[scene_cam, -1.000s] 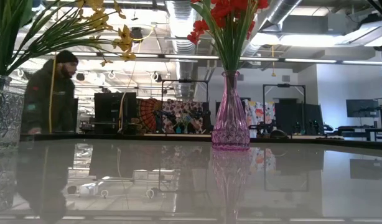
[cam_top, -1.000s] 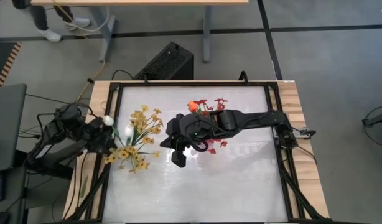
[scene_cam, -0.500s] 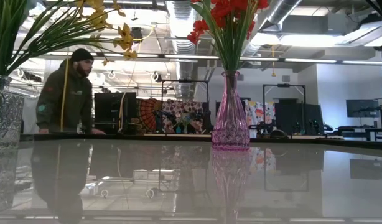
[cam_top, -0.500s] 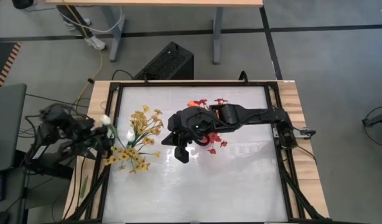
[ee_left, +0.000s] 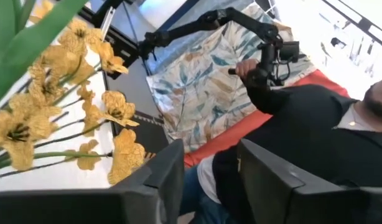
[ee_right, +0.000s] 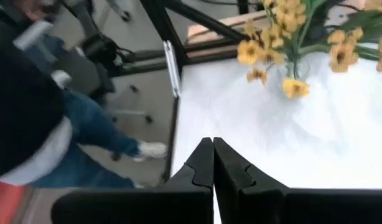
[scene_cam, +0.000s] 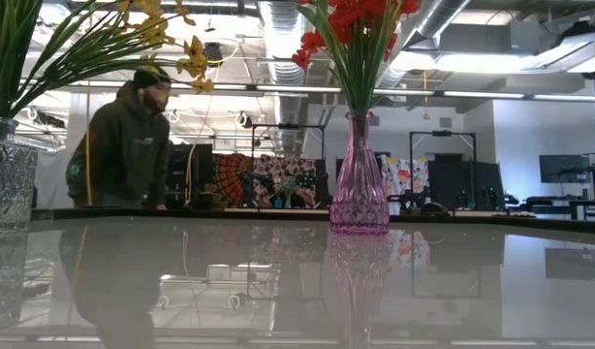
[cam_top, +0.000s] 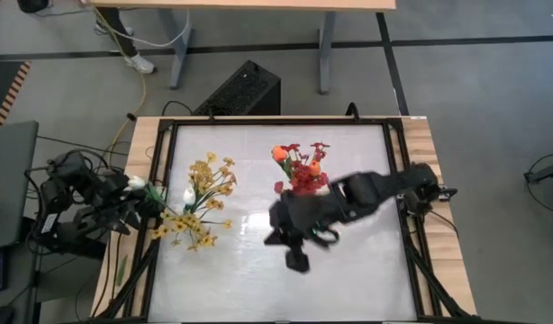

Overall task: Sort flowers into vase by color
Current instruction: Return to Home Position

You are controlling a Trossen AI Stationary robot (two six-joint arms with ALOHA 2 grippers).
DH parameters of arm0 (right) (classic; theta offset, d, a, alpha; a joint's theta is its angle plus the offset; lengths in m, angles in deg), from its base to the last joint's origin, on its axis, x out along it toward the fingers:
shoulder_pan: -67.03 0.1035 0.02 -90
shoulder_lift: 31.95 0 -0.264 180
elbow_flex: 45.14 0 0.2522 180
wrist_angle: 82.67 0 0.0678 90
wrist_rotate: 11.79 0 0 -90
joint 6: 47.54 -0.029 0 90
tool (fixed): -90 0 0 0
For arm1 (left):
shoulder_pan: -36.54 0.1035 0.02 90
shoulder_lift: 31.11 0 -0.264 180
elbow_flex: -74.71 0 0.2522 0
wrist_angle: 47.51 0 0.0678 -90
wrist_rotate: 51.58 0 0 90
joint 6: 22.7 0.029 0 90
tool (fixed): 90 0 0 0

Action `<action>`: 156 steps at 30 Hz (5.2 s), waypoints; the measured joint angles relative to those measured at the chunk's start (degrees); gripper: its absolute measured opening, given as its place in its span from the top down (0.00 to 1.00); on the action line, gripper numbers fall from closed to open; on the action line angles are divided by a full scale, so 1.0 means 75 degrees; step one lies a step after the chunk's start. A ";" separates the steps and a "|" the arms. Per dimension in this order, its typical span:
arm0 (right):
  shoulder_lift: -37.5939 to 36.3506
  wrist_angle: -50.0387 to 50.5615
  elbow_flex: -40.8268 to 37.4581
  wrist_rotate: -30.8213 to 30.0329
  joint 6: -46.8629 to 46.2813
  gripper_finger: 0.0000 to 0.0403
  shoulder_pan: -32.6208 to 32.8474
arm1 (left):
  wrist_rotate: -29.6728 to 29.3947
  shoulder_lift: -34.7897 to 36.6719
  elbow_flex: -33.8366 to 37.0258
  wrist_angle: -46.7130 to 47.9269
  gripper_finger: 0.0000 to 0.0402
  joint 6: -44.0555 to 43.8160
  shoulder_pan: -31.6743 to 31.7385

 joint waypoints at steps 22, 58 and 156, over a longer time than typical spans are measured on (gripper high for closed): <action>-0.0184 0.0854 -0.0195 -0.1627 -0.0954 0.95 0.0495 | -0.1728 -0.1149 -0.0102 -0.6997 1.00 -0.1335 0.0124; -0.7443 -0.1072 -0.7933 -0.5412 -0.1291 0.95 -0.1921 | -1.2521 0.0179 0.1515 -0.1786 1.00 0.6109 0.0124; -0.9843 -0.7559 -1.4647 -0.3726 -0.2596 0.94 -0.2405 | -1.5786 0.0386 0.4438 -0.7586 0.41 -0.3063 0.0308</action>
